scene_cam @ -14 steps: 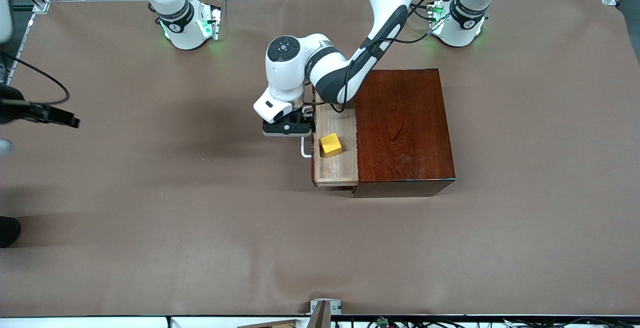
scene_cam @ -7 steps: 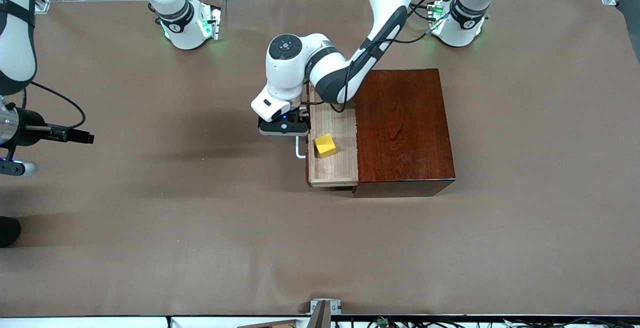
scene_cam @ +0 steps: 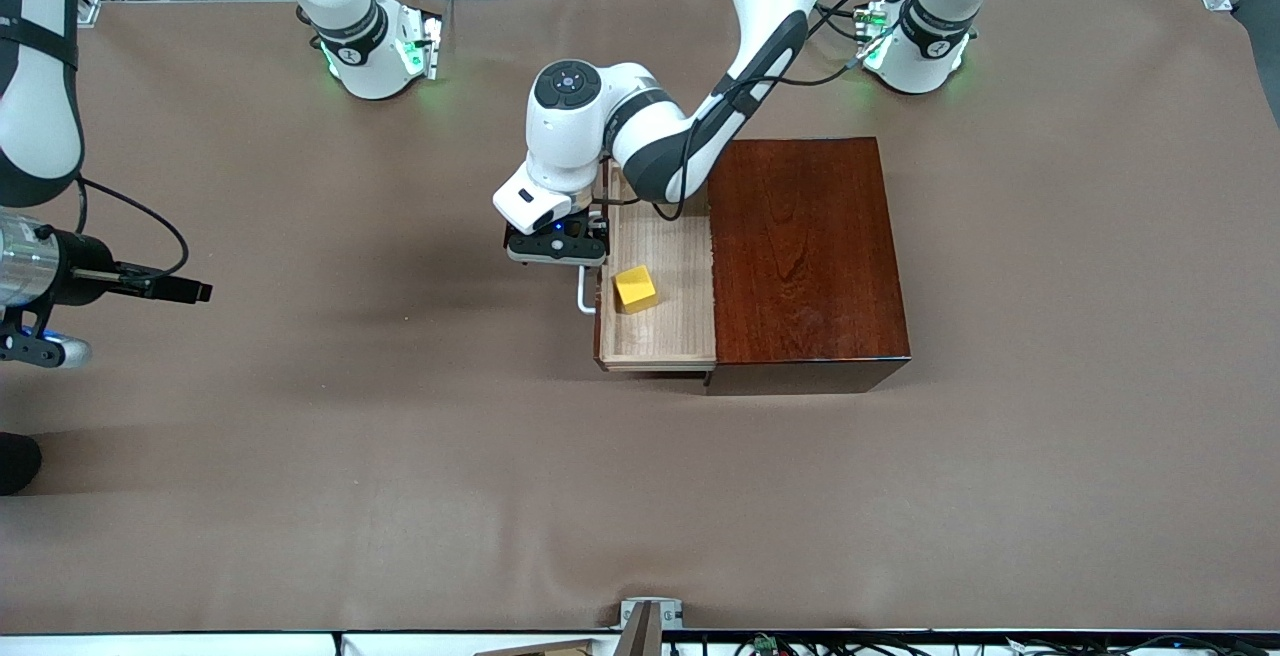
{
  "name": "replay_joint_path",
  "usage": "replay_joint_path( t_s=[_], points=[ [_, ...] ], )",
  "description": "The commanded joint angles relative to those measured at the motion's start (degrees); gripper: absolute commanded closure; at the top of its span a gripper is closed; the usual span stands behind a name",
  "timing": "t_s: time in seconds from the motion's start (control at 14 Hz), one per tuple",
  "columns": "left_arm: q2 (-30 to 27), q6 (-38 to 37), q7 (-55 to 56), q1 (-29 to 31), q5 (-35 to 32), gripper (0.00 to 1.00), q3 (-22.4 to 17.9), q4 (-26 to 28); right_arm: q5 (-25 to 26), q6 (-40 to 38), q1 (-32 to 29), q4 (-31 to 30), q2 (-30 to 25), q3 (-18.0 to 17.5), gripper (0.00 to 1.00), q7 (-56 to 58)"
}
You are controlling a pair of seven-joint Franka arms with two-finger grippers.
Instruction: Open drawer, take yellow block, close drawer
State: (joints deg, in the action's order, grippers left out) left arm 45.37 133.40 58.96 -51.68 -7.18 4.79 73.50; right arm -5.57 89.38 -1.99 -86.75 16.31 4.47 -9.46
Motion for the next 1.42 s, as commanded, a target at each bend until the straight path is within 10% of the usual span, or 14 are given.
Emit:
replay_joint_path(
  t_s=[0.0, 0.71, 1.35],
  points=[
    [1.3, 5.02, 2.3, -1.15, 0.67, 0.0, 1.09, -1.78, -1.11, -0.26, 1.9, 0.71, 0.39, 0.02, 0.0, -7.29],
    [-1.23, 3.9, 2.56, 0.95, 1.63, 0.0, 1.01, -2.92, -9.61, 0.97, 8.32, 0.79, 0.48, 0.02, 0.0, -37.35],
    [-23.9, -33.33, -3.72, 15.71, 3.49, 0.0, 0.74, -0.46, -10.86, 5.98, 23.15, 1.32, 3.1, 0.02, 0.0, -67.58]
  ],
)
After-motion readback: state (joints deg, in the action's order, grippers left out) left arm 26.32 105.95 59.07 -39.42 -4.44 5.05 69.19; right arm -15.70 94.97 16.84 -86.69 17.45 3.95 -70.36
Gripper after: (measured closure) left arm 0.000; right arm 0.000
